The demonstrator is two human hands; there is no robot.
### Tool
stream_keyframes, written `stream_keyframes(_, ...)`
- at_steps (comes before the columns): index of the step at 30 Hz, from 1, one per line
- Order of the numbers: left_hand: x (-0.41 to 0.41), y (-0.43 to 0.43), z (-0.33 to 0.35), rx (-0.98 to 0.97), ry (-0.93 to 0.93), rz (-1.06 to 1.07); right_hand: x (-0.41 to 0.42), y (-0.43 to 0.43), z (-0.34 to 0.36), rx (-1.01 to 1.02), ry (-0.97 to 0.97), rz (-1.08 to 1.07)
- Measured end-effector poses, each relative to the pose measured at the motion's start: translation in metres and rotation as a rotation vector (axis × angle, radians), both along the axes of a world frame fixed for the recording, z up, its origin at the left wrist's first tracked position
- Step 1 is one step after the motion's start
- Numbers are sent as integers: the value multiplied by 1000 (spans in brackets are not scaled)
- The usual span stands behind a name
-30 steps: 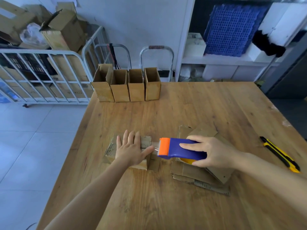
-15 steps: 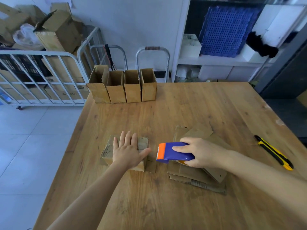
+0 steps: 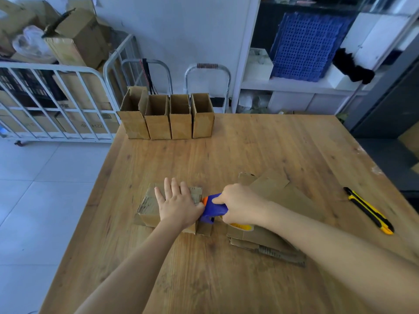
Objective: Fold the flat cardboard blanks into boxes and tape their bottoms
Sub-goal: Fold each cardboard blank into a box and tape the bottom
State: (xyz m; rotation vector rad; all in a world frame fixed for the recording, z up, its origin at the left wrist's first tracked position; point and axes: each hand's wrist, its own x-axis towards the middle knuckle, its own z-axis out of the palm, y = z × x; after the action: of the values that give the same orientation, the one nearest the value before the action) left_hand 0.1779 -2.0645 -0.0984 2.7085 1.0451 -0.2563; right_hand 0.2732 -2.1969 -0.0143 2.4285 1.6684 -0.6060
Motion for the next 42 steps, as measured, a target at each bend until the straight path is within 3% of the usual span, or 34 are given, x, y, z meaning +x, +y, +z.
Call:
stream_keyframes(7, -1, -3, 0, 8, -2, -5, 10, -31, -28, 163, 304, -507)
stream_keyframes(11, -3, -1, -1, -2, -17, -25, 34, -66, -39, 493, 861, -903)
stream_keyframes(15, -3, -1, -1, -8, -9, -29, 65, -93, -53, 651, 1123, -1185)
stream_keyframes(17, -3, -1, -1, -3, -8, -30, 78, -104, -59, 648, 1090, -1220)
stream_keyframes(26, -1, 1, -1, -45, 17, -26, 84, -115, -80, 417, 578, -1016)
stream_keyframes(29, -2, 12, 7, -228, -123, 8, 82, -110, -78, 218, 156, -893)
stream_keyframes(31, -9, 23, 7, -273, -235, 10, 67, -95, -68, 308, -7, -848)
stream_keyframes(34, -22, 29, 0, -174, -292, 12, 24, -58, -45, 574, 84, -647)
stream_keyframes(36, -26, 28, -4, -67, -332, 65, -7, -31, -39, 607, 247, -558)
stream_keyframes(40, -31, 34, 2, -30, -309, 212, -43, 20, -57, 534, 623, -721)
stream_keyframes(42, -35, 39, 8, -85, -285, 238, -50, 32, -67, 488, 692, -833)
